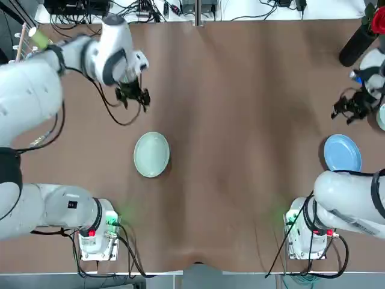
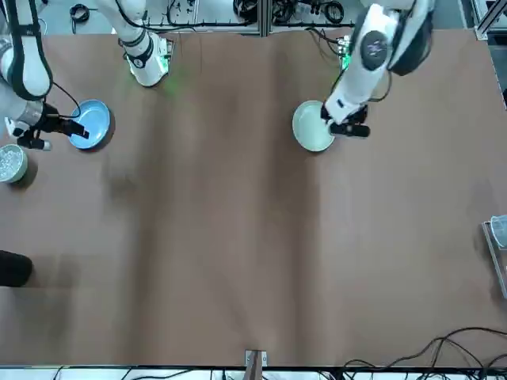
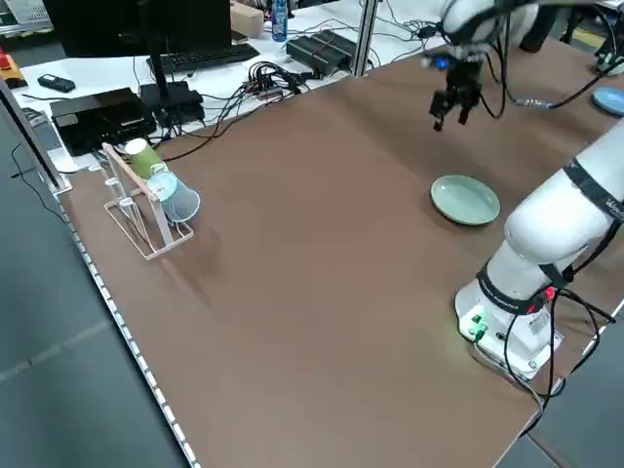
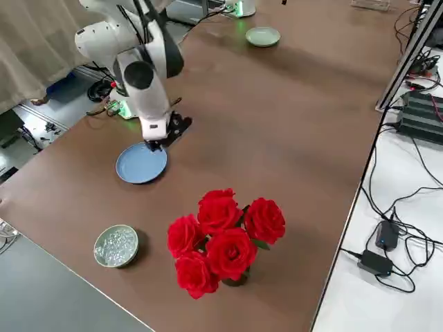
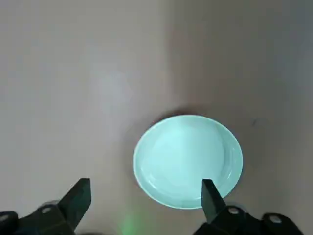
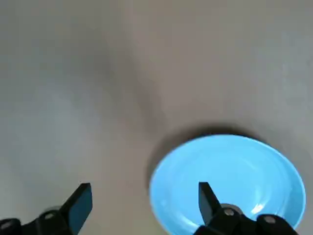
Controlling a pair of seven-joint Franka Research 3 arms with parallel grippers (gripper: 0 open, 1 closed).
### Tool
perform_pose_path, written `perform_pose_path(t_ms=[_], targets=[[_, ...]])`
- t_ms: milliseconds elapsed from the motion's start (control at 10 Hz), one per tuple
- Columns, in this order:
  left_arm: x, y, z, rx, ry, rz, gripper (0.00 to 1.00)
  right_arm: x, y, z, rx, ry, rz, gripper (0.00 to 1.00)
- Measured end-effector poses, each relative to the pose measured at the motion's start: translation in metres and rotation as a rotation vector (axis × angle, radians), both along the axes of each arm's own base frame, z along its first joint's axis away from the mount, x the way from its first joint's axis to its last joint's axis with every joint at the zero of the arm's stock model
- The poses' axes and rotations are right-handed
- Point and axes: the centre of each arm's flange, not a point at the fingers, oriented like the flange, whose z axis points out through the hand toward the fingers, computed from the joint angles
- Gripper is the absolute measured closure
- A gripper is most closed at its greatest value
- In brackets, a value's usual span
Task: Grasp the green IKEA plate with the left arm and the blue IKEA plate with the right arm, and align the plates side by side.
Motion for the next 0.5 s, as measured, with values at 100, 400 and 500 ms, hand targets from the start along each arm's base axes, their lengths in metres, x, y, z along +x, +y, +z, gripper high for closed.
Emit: perform_pose_path(t_ms=[100,400,500], targets=[[-0.013,-0.017,-0.026,0.002,0.003,0.007,0.0,-0.015,-0.013,-0.025,0.018,0.009,-0.015,0.04],[-0.046,-0.048,-0.1,-0.018,0.046,0.049,0.03,-0.049,-0.034,-0.082,0.106,0.055,-0.068,0.04],[-0.056,-0.053,-0.121,0.015,0.072,0.043,0.04,-0.055,-0.037,-0.093,0.124,0.059,-0.077,0.04]])
